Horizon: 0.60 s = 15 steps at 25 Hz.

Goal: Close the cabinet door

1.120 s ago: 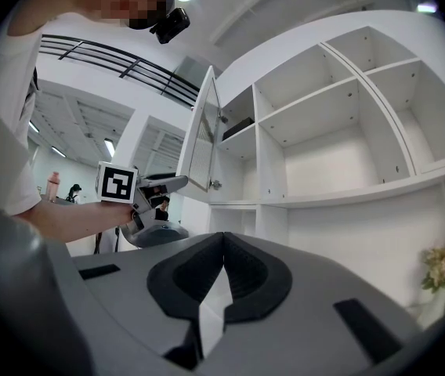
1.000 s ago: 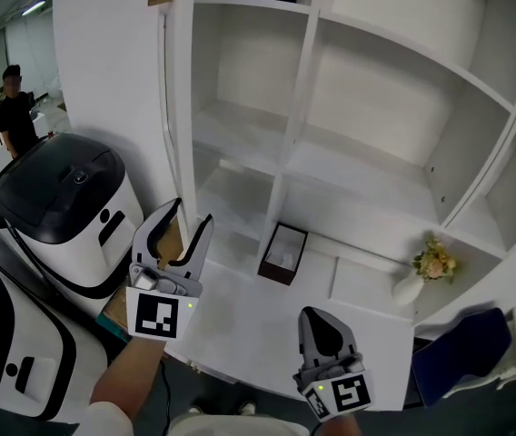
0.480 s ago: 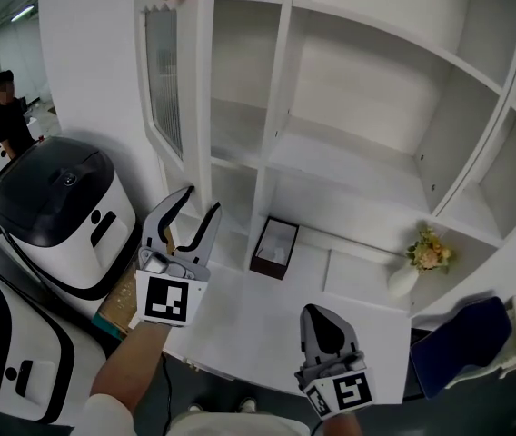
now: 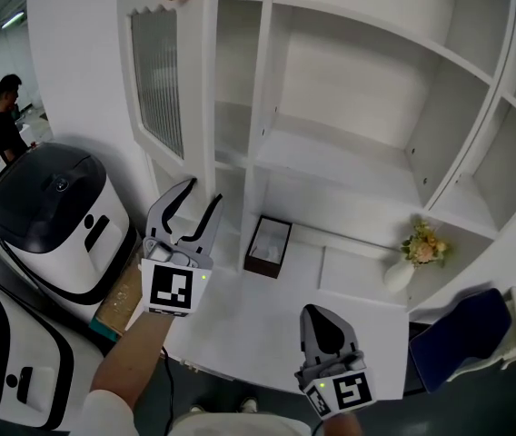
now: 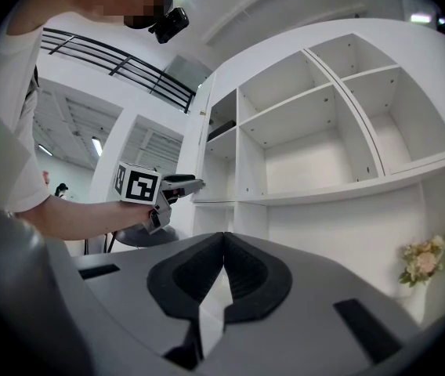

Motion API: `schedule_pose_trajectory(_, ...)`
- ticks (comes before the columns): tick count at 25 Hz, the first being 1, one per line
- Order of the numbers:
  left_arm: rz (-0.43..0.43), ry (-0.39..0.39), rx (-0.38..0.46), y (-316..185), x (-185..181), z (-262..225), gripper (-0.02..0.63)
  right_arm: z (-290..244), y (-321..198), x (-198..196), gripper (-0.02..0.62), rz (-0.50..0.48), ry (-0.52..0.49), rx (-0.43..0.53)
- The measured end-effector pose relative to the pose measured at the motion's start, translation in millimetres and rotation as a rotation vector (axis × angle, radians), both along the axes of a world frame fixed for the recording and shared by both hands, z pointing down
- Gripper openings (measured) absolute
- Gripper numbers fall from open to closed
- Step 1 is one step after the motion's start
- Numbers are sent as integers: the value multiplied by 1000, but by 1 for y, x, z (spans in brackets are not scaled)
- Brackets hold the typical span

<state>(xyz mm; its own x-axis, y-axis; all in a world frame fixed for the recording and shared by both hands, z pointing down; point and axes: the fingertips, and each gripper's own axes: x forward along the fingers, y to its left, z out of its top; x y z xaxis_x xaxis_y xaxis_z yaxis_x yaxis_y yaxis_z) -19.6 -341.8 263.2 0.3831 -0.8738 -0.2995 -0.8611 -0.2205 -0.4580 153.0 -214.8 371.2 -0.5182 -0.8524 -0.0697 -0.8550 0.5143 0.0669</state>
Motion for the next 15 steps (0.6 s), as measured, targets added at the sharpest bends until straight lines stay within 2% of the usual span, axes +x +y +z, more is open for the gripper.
schedule_pose_trajectory(15,20,-34,-15,-26,18,0,169,-1,-5,8,0,23,-4,5)
